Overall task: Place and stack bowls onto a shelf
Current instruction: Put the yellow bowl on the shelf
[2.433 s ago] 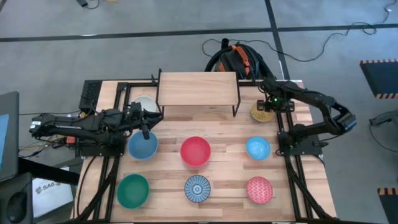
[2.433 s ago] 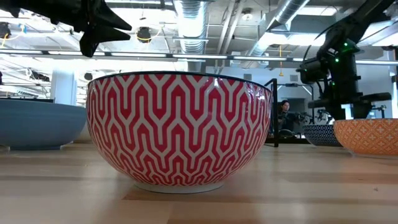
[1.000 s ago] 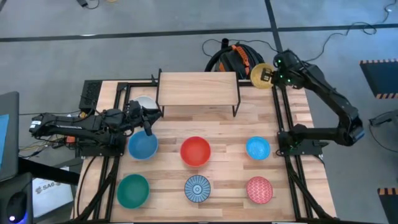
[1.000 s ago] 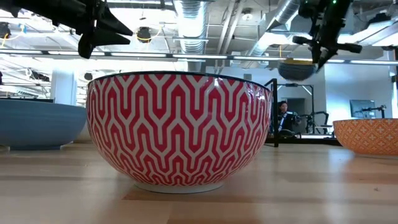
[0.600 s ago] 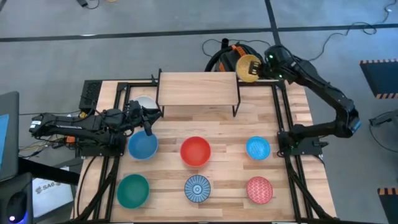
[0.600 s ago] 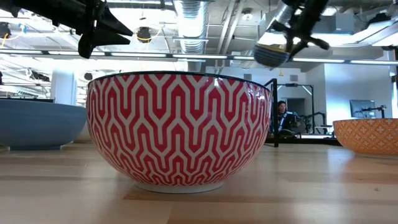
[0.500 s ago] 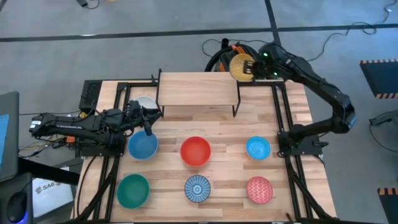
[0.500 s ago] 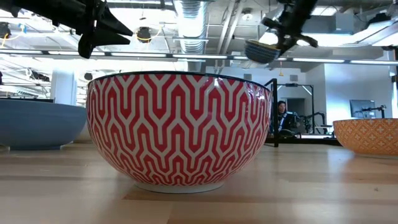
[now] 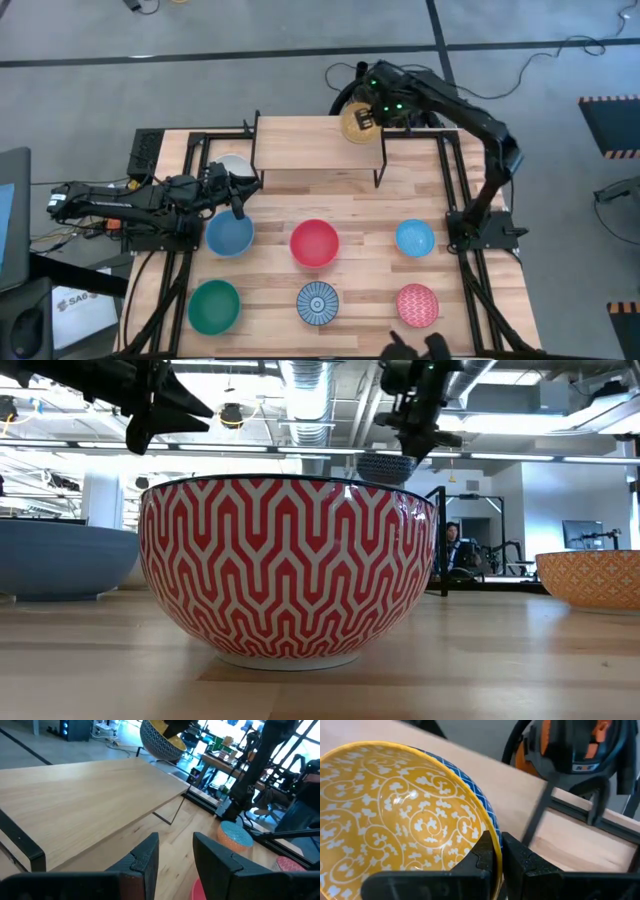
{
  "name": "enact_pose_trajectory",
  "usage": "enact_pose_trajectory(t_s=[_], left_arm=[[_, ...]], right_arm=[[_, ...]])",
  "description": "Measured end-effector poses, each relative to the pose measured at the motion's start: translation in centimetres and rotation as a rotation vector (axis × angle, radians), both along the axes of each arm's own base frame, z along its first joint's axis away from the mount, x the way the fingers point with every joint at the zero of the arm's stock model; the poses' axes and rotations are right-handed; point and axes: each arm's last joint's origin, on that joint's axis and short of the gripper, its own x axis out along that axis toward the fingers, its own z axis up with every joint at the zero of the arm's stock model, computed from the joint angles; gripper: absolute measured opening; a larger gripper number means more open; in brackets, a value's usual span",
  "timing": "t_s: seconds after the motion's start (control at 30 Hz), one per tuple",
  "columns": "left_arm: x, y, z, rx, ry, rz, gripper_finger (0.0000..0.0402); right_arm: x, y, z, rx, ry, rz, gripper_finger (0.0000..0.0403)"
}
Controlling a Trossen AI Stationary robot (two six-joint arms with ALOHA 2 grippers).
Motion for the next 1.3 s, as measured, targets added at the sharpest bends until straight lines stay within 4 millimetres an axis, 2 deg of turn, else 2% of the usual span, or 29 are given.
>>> enact_pose_trajectory(t_s=[0.23,0.4,0.8,0.93,1.13,1.3], left_arm=[[0.0,0.0,-0.2,0.008,0.023,0.0,0.0105],[0.0,0.0,-0.2,0.009,0.028,-0.001,0.0105],[0.0,-0.1,-0.3,-0.018,0.02,-0.025,0.0105],[0.0,-0.1,-0.3,-0.018,0.02,-0.025,0.0105],[0.0,-0.1,-0.4,-0.02,0.039,-0.026,0.0105],[0.0,-0.3,-0.4,-0.019,0.037,-0.04,0.0105]], right_arm=[[2.6,-0.1,-2.4,0.033,0.081,0.076,0.0039],[3.6,-0.8,-4.2,0.04,0.142,0.088,0.0039],[3.5,-1.2,-4.3,0.03,0.144,0.082,0.005],[3.5,-1.2,-4.3,0.031,0.15,0.082,0.0073],[3.4,-1.2,-4.3,0.031,0.158,0.079,0.0131],[3.1,-0.6,-3.4,0.012,0.145,0.082,0.0176]])
